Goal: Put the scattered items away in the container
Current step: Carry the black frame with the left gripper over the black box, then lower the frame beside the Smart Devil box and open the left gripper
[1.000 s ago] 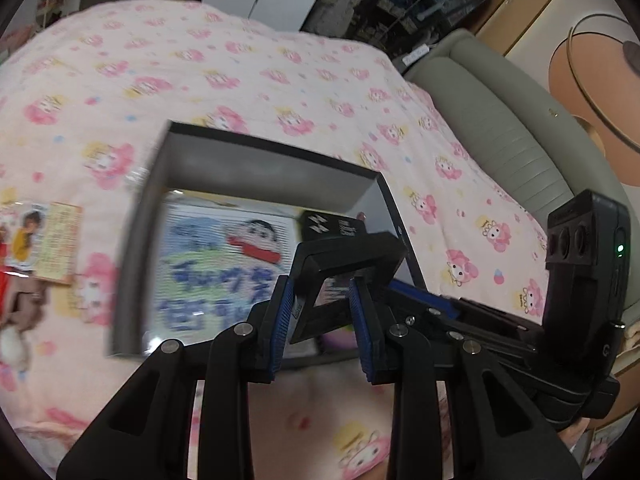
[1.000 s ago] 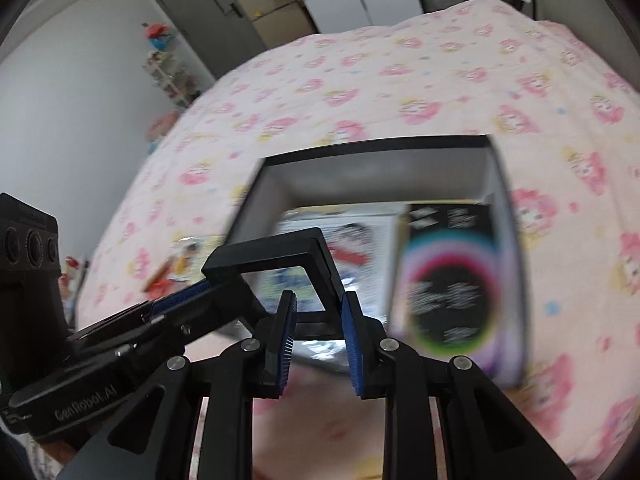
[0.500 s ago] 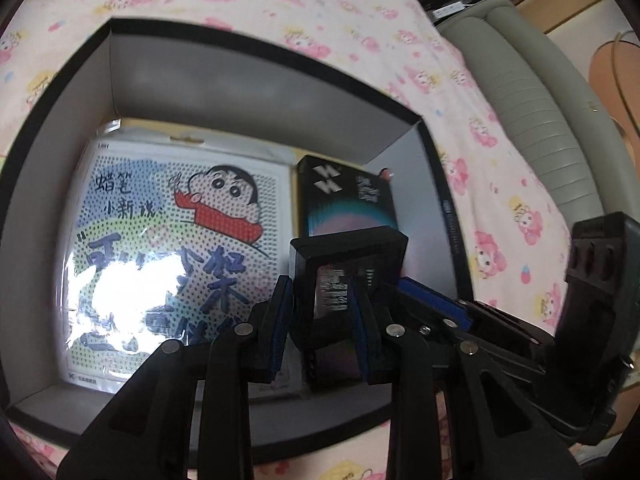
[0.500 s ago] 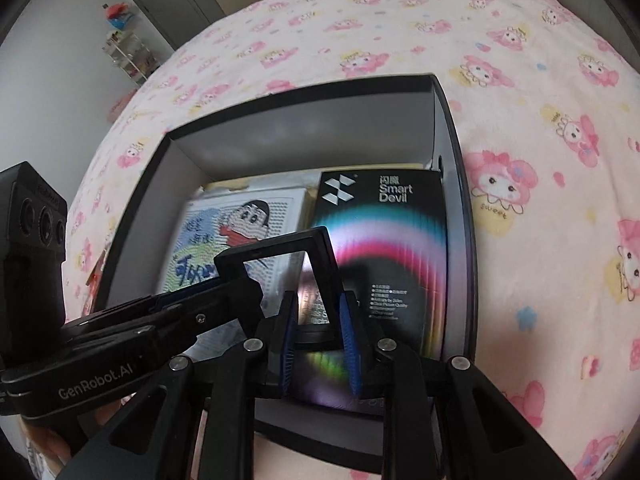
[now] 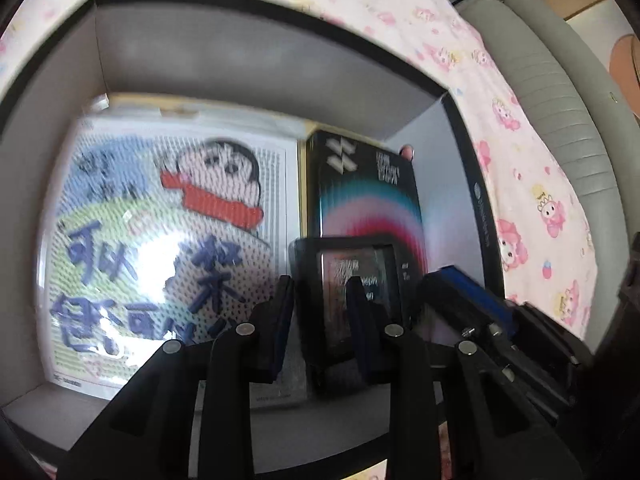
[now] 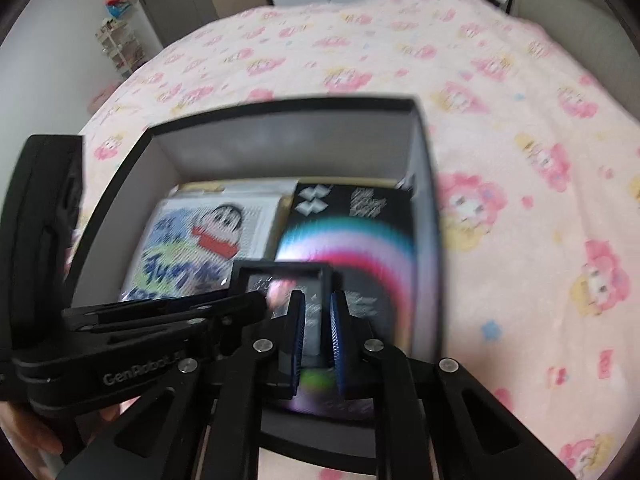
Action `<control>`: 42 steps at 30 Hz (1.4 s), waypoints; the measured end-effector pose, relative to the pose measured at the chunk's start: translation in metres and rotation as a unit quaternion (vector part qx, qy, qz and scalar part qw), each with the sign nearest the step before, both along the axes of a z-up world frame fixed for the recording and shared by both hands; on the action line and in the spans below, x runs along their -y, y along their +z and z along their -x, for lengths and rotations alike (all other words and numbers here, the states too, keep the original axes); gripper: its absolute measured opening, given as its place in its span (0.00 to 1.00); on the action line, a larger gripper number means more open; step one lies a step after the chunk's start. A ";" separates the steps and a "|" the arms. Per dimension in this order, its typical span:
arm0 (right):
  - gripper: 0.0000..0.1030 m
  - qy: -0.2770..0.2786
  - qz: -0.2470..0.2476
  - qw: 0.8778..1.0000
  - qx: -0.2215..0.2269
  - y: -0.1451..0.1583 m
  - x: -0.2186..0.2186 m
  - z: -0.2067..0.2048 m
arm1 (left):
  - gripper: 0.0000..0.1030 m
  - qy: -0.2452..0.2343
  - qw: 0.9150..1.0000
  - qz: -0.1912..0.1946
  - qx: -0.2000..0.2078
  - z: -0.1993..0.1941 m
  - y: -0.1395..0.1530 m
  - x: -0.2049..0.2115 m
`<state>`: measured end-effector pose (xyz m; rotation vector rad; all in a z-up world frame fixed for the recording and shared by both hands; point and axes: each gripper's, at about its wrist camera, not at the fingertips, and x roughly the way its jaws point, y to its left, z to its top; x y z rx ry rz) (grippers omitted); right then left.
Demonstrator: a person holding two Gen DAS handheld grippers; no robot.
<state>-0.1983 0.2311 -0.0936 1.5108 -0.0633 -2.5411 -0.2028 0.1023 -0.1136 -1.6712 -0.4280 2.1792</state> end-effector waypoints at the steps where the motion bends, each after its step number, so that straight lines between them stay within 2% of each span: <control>1: 0.10 -0.005 -0.010 1.000 -0.012 0.003 0.000 -0.001 | 0.25 0.001 1.000 0.009 -0.007 -0.001 0.002 -0.002; 3: 0.10 -0.016 -0.019 0.999 -0.028 0.010 -0.003 -0.002 | 0.25 -0.011 1.000 0.018 -0.002 -0.002 0.000 -0.011; 6: 0.10 -0.023 -0.005 0.999 -0.028 0.014 -0.011 0.002 | 0.25 -0.041 0.999 0.029 0.009 -0.005 -0.005 -0.030; 8: 0.10 -0.034 0.001 0.999 -0.030 0.016 -0.022 0.001 | 0.30 -0.054 0.997 0.046 0.000 -0.008 -0.003 -0.038; 9: 0.10 -0.038 0.011 0.999 -0.028 0.017 -0.028 0.001 | 0.31 -0.053 0.998 0.044 -0.004 -0.010 -0.001 -0.038; 11: 0.10 -0.044 0.032 0.998 -0.026 0.019 -0.038 0.000 | 0.31 -0.035 0.999 0.009 0.001 -0.011 0.001 -0.029; 15: 0.10 -0.052 0.048 0.997 -0.030 0.023 -0.046 -0.001 | 0.31 0.019 1.000 0.016 -0.004 -0.010 0.003 -0.009; 17: 0.10 -0.049 0.038 0.998 -0.030 0.023 -0.042 0.000 | 0.30 0.012 1.000 -0.008 0.015 -0.010 -0.001 -0.010; 20: 0.10 -0.046 0.025 0.998 -0.028 0.020 -0.037 0.000 | 0.30 -0.018 1.000 0.006 0.010 -0.017 -0.004 -0.028; 21: 0.10 -0.045 0.025 0.998 -0.026 0.019 -0.036 0.000 | 0.30 -0.029 0.999 0.007 0.014 -0.018 -0.007 -0.034; 24: 0.10 -0.054 0.029 0.998 -0.023 0.018 -0.039 -0.001 | 0.27 -0.052 0.998 -0.024 0.031 -0.015 -0.009 -0.045; 26: 0.10 -0.060 0.047 0.997 -0.020 0.018 -0.045 0.000 | 0.30 -0.064 0.997 -0.031 0.029 -0.014 -0.008 -0.047; 29: 0.10 -0.066 0.055 0.996 -0.023 0.021 -0.047 -0.001 | 0.31 -0.056 0.997 -0.051 0.024 -0.008 -0.004 -0.035; 33: 0.10 -0.076 0.040 0.995 -0.044 0.028 -0.047 -0.002 | 0.30 -0.027 0.999 -0.031 0.004 -0.006 0.006 -0.026; 35: 0.10 -0.083 0.031 0.995 -0.051 0.029 -0.050 -0.001 | 0.28 -0.043 0.998 -0.038 0.014 0.001 0.003 -0.039; 38: 0.10 -0.085 0.031 0.995 -0.042 0.026 -0.053 0.002 | 0.29 -0.069 0.998 0.002 -0.009 -0.007 0.006 -0.050; 39: 0.10 -0.084 0.032 0.995 -0.038 0.024 -0.054 0.003 | 0.29 -0.074 0.997 0.004 -0.011 -0.009 0.006 -0.050; 42: 0.10 -0.086 0.029 0.995 -0.029 0.020 -0.054 0.004 | 0.30 -0.056 0.998 -0.035 0.013 -0.005 0.007 -0.035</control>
